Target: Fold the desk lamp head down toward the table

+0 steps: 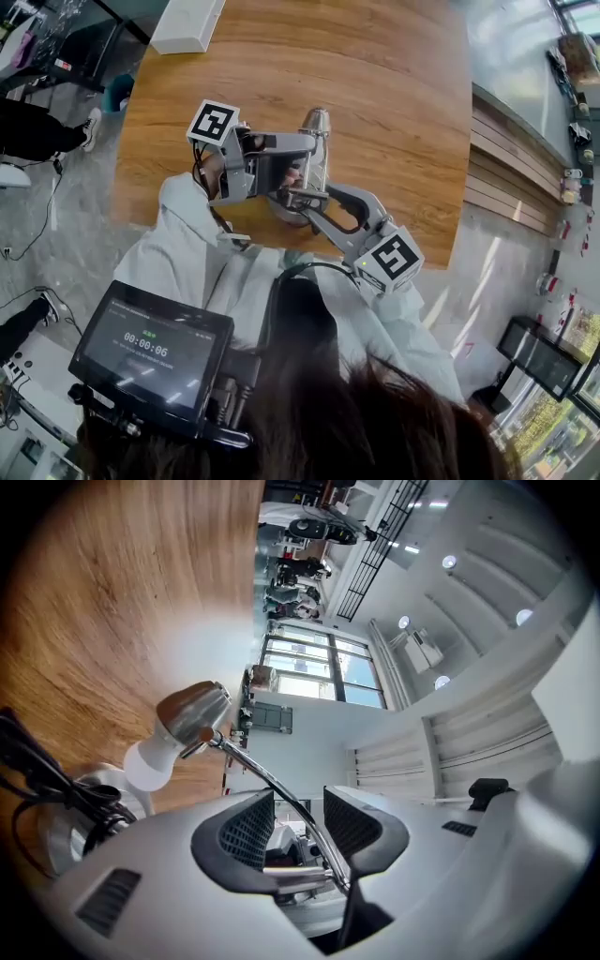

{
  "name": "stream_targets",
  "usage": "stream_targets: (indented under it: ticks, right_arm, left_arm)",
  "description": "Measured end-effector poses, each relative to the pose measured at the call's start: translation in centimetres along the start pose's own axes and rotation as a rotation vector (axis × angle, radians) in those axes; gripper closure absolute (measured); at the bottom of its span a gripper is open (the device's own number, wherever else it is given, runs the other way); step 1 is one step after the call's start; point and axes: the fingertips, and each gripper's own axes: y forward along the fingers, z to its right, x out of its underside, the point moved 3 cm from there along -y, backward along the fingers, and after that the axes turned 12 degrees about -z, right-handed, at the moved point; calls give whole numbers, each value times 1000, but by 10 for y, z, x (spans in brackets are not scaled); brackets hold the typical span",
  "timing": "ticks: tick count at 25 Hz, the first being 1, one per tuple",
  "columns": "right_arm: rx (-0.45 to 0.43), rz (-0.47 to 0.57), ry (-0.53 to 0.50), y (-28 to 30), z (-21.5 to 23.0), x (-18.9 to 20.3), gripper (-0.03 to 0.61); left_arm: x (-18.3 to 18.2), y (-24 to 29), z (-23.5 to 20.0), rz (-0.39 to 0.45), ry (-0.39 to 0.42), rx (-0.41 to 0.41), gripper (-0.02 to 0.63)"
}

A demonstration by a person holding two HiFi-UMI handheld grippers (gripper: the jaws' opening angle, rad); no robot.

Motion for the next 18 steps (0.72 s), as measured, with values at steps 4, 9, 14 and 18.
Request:
stream_targets:
  ticks: [4, 9, 14, 18]
  right_arm:
    - [53, 23, 52, -23, -5, 3, 436]
    - [225, 186, 186, -80, 17, -30, 456]
    - [302, 363, 216, -111, 30, -96, 577]
    - [370, 398, 173, -103, 29, -133, 577]
  left_arm:
    - [17, -29, 29, 111, 100, -17, 462]
    - [26, -42, 105, 312, 488, -262, 469]
    - [33, -15, 176, 508, 918, -553, 612]
    - [43, 1, 193, 607, 1098, -732, 612]
